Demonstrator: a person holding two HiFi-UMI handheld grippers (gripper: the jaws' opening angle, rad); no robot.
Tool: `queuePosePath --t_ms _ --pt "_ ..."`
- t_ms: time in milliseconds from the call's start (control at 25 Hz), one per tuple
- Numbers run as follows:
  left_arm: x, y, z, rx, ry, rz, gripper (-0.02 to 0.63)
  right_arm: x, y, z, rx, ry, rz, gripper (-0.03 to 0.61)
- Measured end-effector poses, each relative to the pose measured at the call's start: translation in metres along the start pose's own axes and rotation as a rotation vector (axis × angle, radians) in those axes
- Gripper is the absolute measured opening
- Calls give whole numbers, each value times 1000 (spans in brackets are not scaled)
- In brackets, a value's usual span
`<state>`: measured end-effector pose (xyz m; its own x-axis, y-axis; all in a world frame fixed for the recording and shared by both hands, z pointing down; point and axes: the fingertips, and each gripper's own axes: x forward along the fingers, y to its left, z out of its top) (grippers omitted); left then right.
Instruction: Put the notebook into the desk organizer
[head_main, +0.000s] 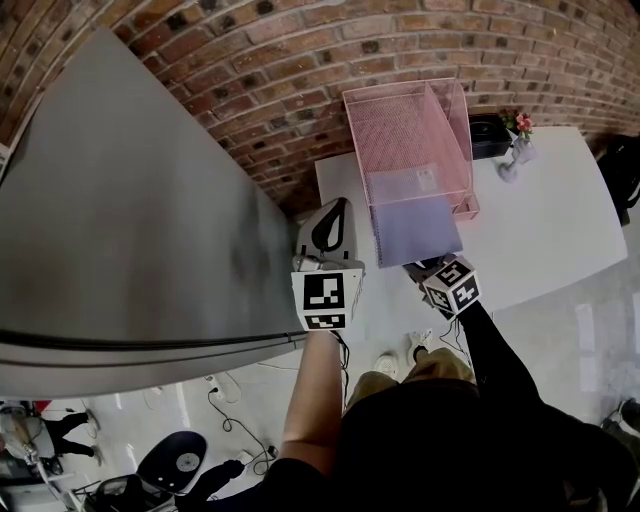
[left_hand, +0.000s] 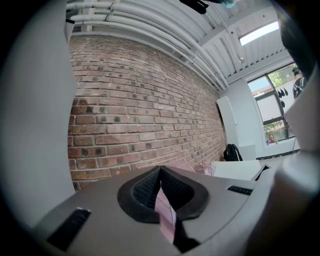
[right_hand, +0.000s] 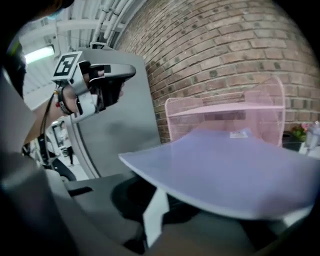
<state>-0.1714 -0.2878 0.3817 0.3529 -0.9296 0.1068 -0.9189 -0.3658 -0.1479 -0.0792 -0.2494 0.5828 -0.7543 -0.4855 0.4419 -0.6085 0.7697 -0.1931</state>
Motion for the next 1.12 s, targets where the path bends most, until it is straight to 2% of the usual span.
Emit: queuePosePath --t_ms 40,120,360,600,840,1120 --pt "0 -1 0 1 1 -1 15 -3 -5 1 1 -4 -35 23" --pt "0 -2 -1 1 1 -2 15 -7 -8 0 16 -3 -64 21" --pt "-1 -5 0 -1 0 -9 15 -6 -4 -8 60 59 -69 21" --pt "0 -14 0 9 2 -19 15 -4 -11 -8 64 95 -118 21" --pt "5 -18 3 18 15 -21 15 -5 -34 -2 91 94 -165 21" --pt "13 -15 -1 20 33 -8 15 3 -57 7 84 81 -180 21"
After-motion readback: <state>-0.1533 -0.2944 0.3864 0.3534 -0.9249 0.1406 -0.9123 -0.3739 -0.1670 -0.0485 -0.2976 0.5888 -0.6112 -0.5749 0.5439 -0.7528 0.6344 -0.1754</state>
